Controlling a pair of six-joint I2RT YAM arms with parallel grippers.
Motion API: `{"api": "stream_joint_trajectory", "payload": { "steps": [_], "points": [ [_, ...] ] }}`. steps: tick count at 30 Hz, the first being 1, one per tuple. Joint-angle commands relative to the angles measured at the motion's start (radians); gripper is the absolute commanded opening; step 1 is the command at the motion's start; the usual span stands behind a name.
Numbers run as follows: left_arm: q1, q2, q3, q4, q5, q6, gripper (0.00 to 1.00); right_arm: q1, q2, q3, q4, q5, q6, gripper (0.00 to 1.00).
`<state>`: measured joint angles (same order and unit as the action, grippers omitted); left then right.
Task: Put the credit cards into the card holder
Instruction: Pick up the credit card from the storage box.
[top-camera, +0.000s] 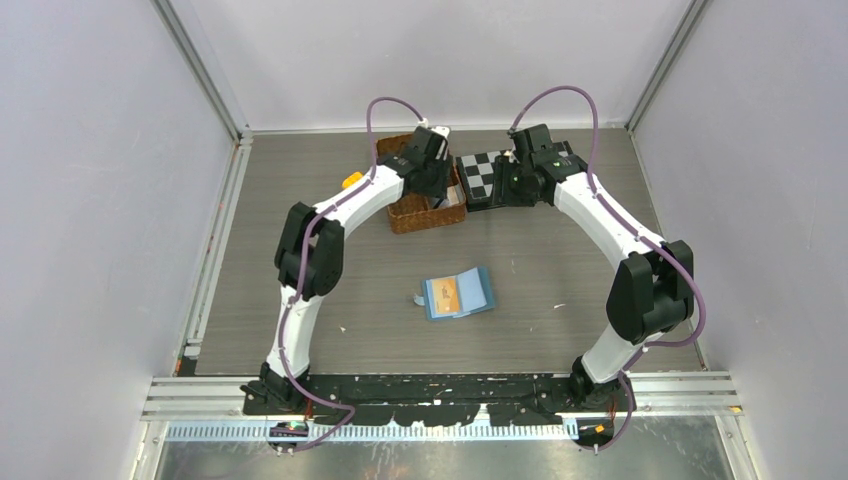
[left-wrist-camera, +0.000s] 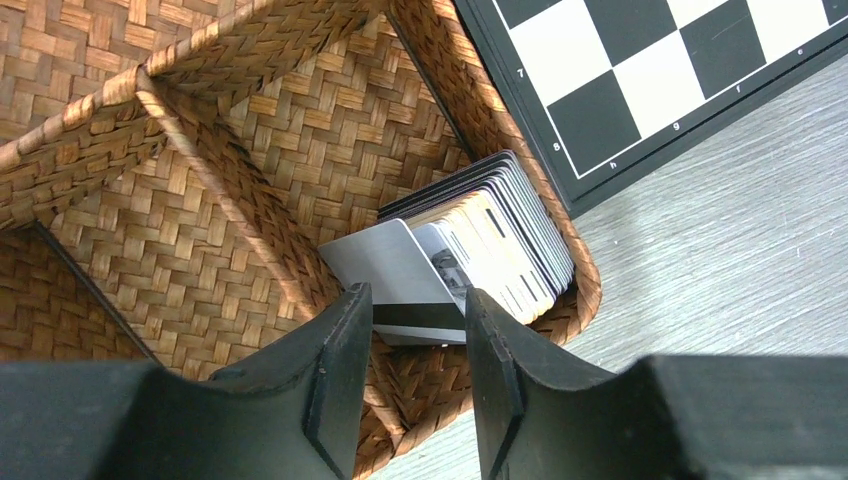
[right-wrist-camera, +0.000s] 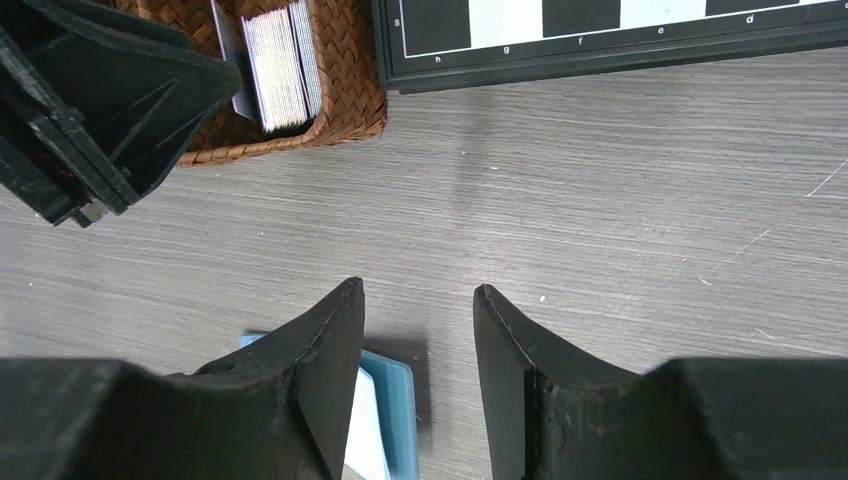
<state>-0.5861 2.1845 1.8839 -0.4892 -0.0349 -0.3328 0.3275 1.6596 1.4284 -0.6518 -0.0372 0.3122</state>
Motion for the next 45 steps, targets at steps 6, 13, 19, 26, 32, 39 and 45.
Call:
{"api": "stream_joint_trajectory", "payload": {
  "steps": [6,13,19,26,32,39,45],
  "points": [
    [0.005,-0.087,-0.017,-0.041,-0.058,0.026,0.31,-0.009,-0.055,-0.001,0.030,0.008,0.004,0.50],
    [0.005,-0.096,-0.008,-0.093,-0.074,0.032,0.21,-0.010,-0.056,-0.002,0.029,0.008,0.005,0.50],
    [0.006,-0.087,0.015,-0.158,-0.115,0.058,0.20,-0.010,-0.058,-0.003,0.030,0.007,0.006,0.50],
    [0.009,-0.091,0.008,-0.169,-0.143,0.056,0.20,-0.011,-0.055,-0.004,0.029,0.014,0.007,0.50],
    [0.032,-0.089,-0.003,-0.170,-0.127,0.008,0.10,-0.010,-0.058,-0.006,0.030,0.020,0.006,0.50],
    [0.035,-0.145,-0.038,-0.108,-0.100,-0.048,0.03,-0.010,-0.063,-0.007,0.029,0.023,0.007,0.50],
    [0.035,-0.202,-0.055,-0.079,-0.103,-0.052,0.00,-0.011,-0.076,-0.013,0.029,0.031,0.006,0.50]
  ]
}}
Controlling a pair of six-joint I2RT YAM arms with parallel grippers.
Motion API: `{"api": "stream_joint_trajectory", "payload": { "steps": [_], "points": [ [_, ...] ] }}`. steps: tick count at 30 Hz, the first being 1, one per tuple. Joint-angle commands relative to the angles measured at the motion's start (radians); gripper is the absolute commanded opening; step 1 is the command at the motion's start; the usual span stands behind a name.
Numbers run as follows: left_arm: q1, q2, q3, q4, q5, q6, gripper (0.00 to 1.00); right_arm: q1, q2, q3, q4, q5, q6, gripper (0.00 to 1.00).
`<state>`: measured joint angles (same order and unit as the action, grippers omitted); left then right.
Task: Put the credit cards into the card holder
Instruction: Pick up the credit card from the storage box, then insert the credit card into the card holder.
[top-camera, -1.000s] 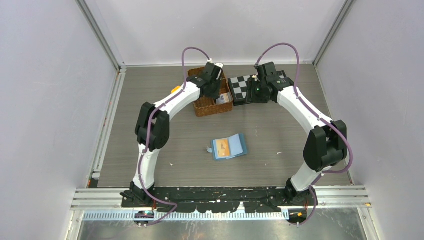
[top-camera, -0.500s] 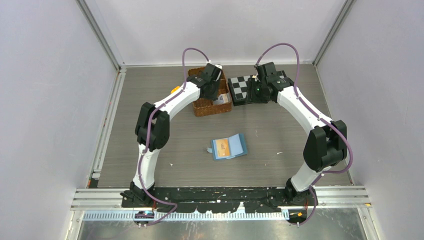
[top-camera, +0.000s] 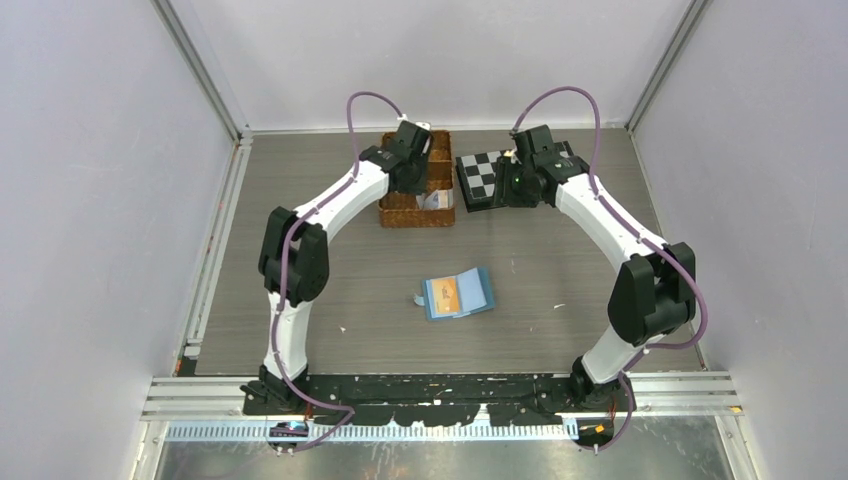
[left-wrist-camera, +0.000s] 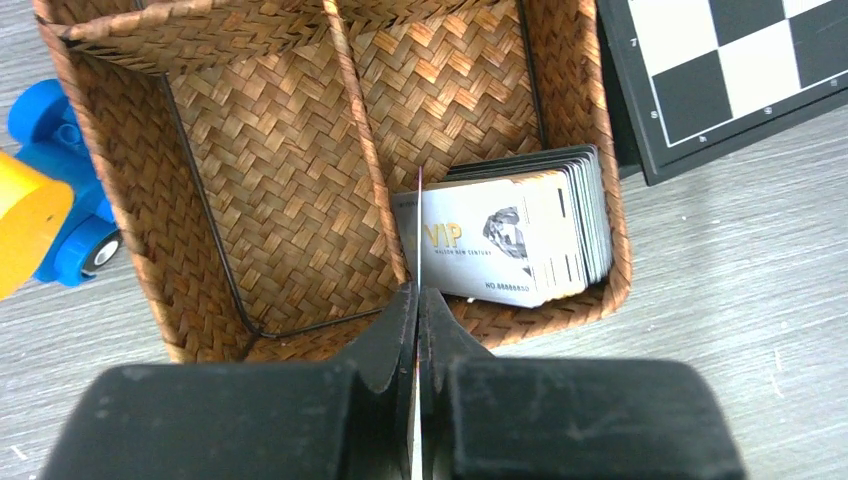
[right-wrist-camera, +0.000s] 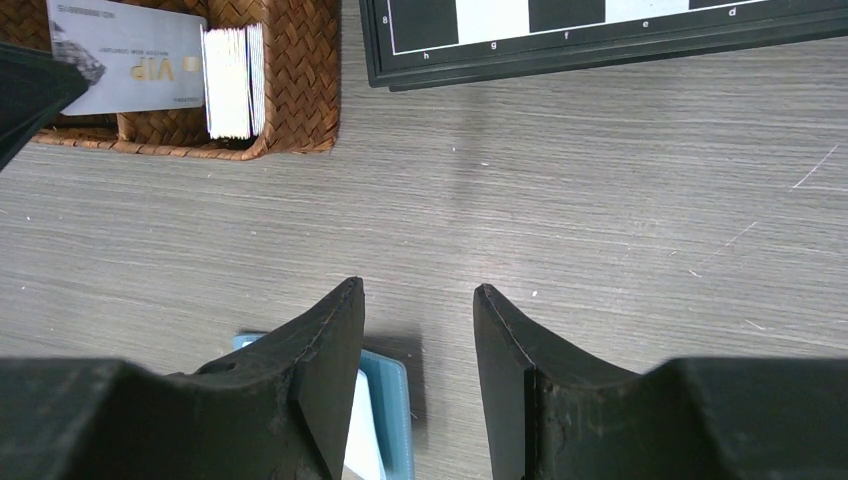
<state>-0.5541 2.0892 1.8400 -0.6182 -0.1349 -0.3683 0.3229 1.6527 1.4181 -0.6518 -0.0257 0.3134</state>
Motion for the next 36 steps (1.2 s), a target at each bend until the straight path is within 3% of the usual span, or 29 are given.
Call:
{"api": "stream_joint_trajectory", "payload": {
  "steps": [1,8,18,21,28,34,36],
  "points": [
    [0.003,-0.118,-0.018,0.054,-0.001,-0.017,0.00,-0.006,-0.071,-0.005,0.029,0.021,0.006,0.50],
    [0.003,-0.292,-0.167,0.186,0.120,0.022,0.00,-0.006,-0.132,-0.036,0.055,-0.023,0.001,0.54],
    [0.003,-0.595,-0.527,0.277,0.582,0.107,0.00,-0.005,-0.349,-0.249,0.179,-0.437,-0.010,0.73],
    [0.001,-0.643,-0.612,0.296,0.712,0.095,0.00,0.001,-0.383,-0.289,0.177,-0.575,0.014,0.74],
    [-0.005,-0.727,-0.829,0.484,0.933,-0.023,0.00,0.024,-0.496,-0.468,0.275,-0.670,0.162,0.74],
    [-0.046,-0.726,-0.856,0.498,1.097,-0.027,0.00,0.079,-0.540,-0.582,0.322,-0.788,0.185,0.77],
    [-0.071,-0.719,-0.852,0.499,1.130,-0.021,0.00,0.128,-0.538,-0.591,0.310,-0.750,0.171,0.77]
  ]
}}
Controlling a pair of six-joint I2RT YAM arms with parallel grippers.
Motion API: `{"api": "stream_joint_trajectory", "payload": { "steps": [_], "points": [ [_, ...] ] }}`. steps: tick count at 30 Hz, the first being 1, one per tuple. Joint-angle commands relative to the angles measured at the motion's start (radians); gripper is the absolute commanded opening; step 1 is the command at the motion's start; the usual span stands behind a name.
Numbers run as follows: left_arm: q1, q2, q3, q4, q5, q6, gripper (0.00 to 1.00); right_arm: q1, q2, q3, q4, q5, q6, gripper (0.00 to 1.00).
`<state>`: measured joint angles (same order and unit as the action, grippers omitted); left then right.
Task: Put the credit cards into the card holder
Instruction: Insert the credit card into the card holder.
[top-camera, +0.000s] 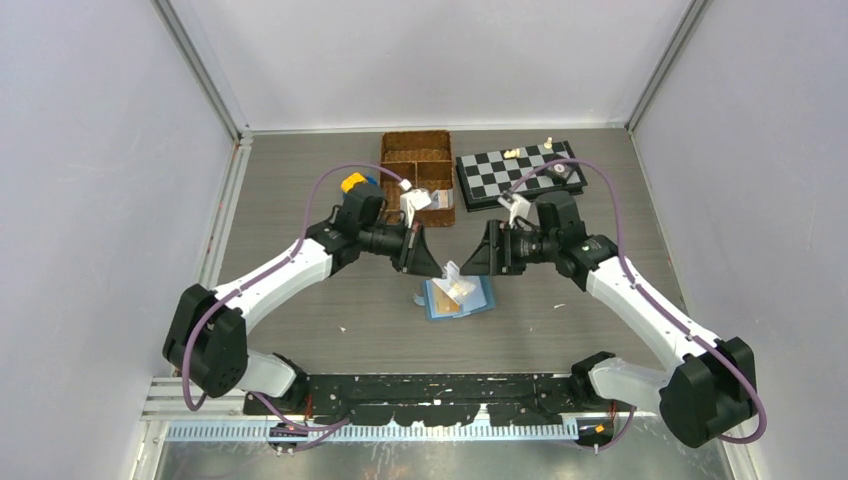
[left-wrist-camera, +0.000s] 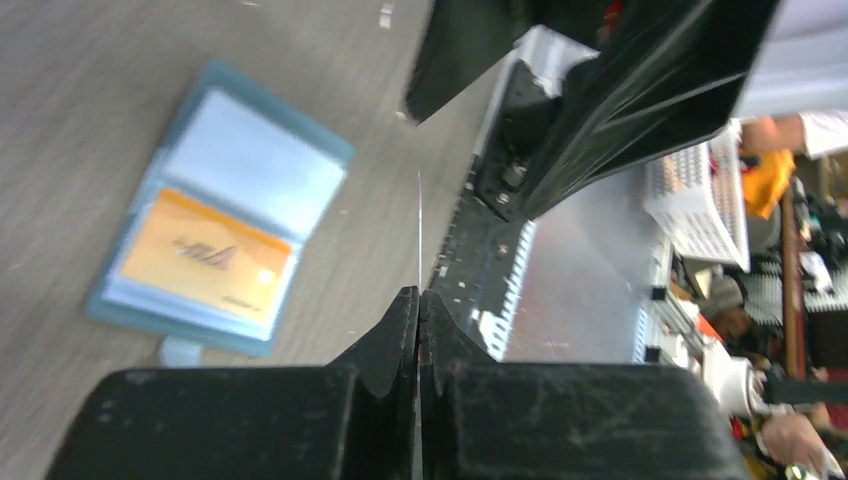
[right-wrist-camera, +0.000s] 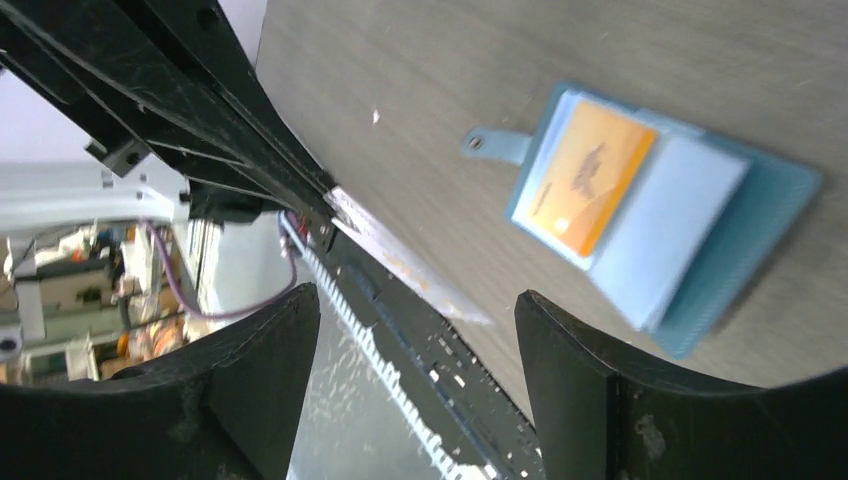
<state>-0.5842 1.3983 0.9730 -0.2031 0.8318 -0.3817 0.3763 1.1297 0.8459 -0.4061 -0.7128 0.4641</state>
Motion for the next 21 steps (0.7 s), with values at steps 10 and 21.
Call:
{"api": "stream_joint_trajectory", "payload": {
  "steps": [10,21],
  "points": [
    [-0.073,-0.038,0.029,0.042,0.150,0.031,0.00,0.142,0.037,0.008,0.009,-0.069,-0.026,0.50],
    [-0.073,-0.064,0.049,-0.025,0.046,0.082,0.00,0.144,0.025,0.009,0.021,-0.131,-0.015,0.28]
  ]
}}
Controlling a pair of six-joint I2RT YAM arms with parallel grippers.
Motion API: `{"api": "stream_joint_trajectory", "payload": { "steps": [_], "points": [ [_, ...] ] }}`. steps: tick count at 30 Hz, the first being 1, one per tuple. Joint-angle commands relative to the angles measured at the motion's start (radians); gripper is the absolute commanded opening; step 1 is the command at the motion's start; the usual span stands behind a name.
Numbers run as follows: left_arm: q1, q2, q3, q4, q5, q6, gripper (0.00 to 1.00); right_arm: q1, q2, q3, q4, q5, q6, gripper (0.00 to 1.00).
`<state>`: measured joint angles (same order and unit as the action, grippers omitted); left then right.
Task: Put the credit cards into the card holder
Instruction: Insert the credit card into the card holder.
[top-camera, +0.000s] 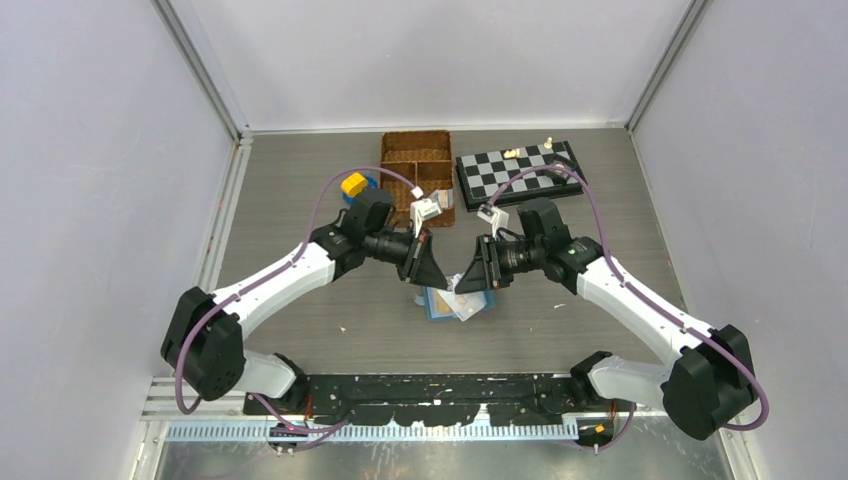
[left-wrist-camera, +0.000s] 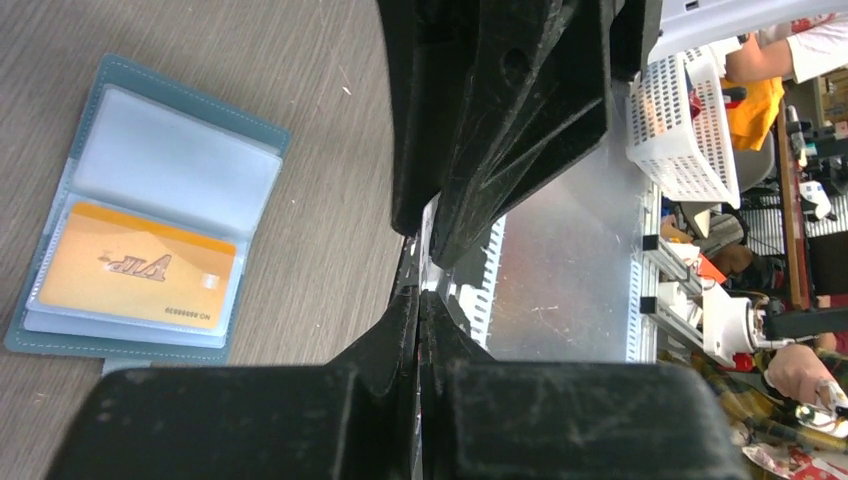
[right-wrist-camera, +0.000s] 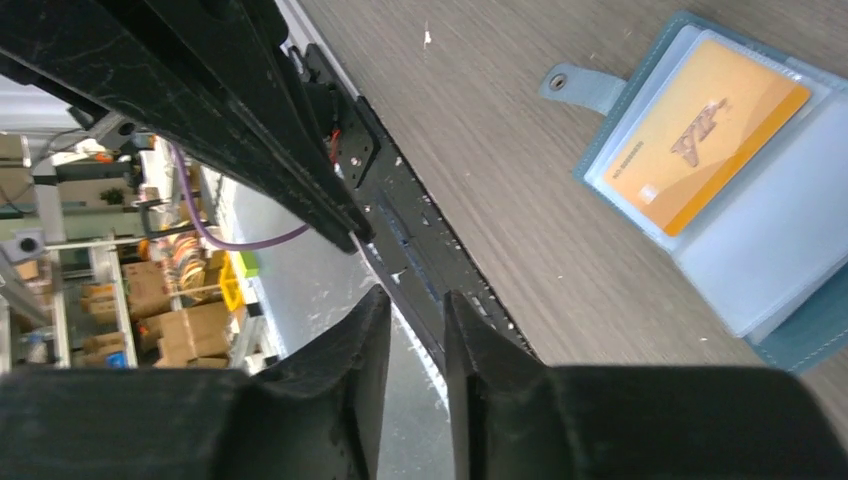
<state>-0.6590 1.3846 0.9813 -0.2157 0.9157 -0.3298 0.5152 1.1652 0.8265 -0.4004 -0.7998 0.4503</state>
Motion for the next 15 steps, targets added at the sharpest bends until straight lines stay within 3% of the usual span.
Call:
{"api": "stream_joint_trajectory", "payload": {
  "steps": [1,3,4,7,9,15],
  "points": [
    [0.002,-0.055,0.039,-0.012,-0.048,0.028,0.00,0.005,-0.011,0.028,0.017,-0.048,0.000,0.22],
    [0.003,-0.064,0.034,-0.001,-0.063,0.019,0.00,0.005,-0.013,0.028,0.025,-0.046,0.005,0.06],
    [0.004,-0.067,0.031,0.010,-0.066,0.011,0.05,0.004,-0.016,0.029,0.026,-0.032,0.008,0.01],
    [0.010,-0.092,-0.006,0.093,-0.091,-0.059,0.58,0.005,-0.065,0.010,0.086,0.067,0.046,0.01],
    [0.022,-0.112,-0.053,0.240,-0.091,-0.147,0.74,0.005,-0.109,-0.031,0.203,0.106,0.133,0.01],
    [0.024,-0.130,-0.140,0.481,-0.072,-0.347,0.76,0.006,-0.189,-0.193,0.652,0.184,0.381,0.00]
  ]
}}
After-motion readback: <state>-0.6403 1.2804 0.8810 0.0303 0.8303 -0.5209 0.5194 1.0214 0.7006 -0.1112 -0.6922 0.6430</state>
